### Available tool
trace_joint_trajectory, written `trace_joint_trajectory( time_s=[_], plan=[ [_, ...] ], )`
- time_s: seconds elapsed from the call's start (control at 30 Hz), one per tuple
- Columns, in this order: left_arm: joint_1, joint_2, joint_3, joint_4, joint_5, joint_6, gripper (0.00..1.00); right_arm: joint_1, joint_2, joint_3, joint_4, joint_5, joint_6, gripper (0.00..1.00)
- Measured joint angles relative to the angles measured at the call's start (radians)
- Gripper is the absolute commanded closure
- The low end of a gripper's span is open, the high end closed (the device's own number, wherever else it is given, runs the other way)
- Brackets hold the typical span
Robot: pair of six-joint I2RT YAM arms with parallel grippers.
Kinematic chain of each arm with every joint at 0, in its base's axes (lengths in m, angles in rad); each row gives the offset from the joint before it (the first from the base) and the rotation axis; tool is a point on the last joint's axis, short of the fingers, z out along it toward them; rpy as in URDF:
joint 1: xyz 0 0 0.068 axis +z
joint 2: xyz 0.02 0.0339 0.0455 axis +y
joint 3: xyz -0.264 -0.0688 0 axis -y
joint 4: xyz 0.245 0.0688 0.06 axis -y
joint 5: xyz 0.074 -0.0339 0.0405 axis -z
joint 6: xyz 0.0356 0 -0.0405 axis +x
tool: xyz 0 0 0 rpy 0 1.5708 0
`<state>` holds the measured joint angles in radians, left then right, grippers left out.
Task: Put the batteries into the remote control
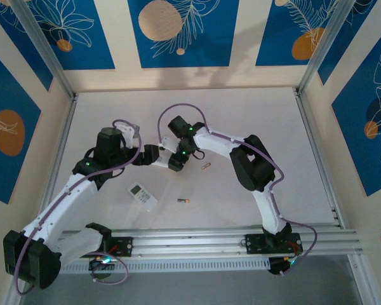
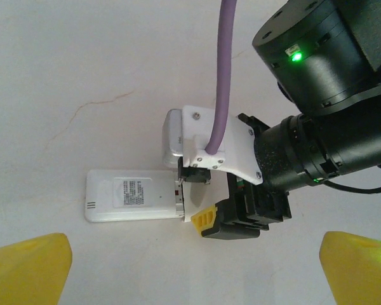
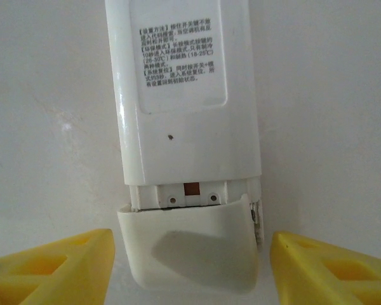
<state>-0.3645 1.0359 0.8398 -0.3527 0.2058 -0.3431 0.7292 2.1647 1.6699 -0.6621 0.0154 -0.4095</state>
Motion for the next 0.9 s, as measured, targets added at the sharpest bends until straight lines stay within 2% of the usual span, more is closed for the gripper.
trace_joint_trajectory(
  time_s=[0.17, 0.3, 0.37, 0.5, 0.67, 0.8, 0.9],
  plan=[
    [0.014, 0.021, 0.000, 0.000, 0.000, -0.037, 0.00, -0.026, -0.097, -0.064, 0.051, -0.027, 0.131, 0.34],
    [0.070, 0.097, 0.007, -0.016, 0.000, -0.075, 0.02, -0.073, -0.243, -0.195, 0.135, -0.036, 0.414, 0.37],
    [0.088, 0.172, 0.032, -0.043, 0.000, -0.079, 0.03, -0.097, -0.327, -0.298, 0.205, -0.042, 0.608, 0.39],
    [0.092, 0.358, 0.127, -0.101, 0.037, -0.074, 0.07, -0.098, -0.362, -0.407, 0.290, -0.047, 0.852, 0.42],
    [0.092, 0.573, 0.238, -0.161, 0.049, -0.066, 0.08, -0.071, -0.295, -0.425, 0.331, -0.069, 0.984, 0.44],
    [0.092, 0.652, 0.265, -0.208, 0.014, -0.066, 0.09, -0.050, -0.225, -0.397, 0.346, -0.069, 1.015, 0.45],
    [0.092, 0.711, 0.305, -0.217, 0.011, -0.066, 0.14, -0.043, -0.189, -0.384, 0.353, -0.069, 1.022, 0.46]
  ],
)
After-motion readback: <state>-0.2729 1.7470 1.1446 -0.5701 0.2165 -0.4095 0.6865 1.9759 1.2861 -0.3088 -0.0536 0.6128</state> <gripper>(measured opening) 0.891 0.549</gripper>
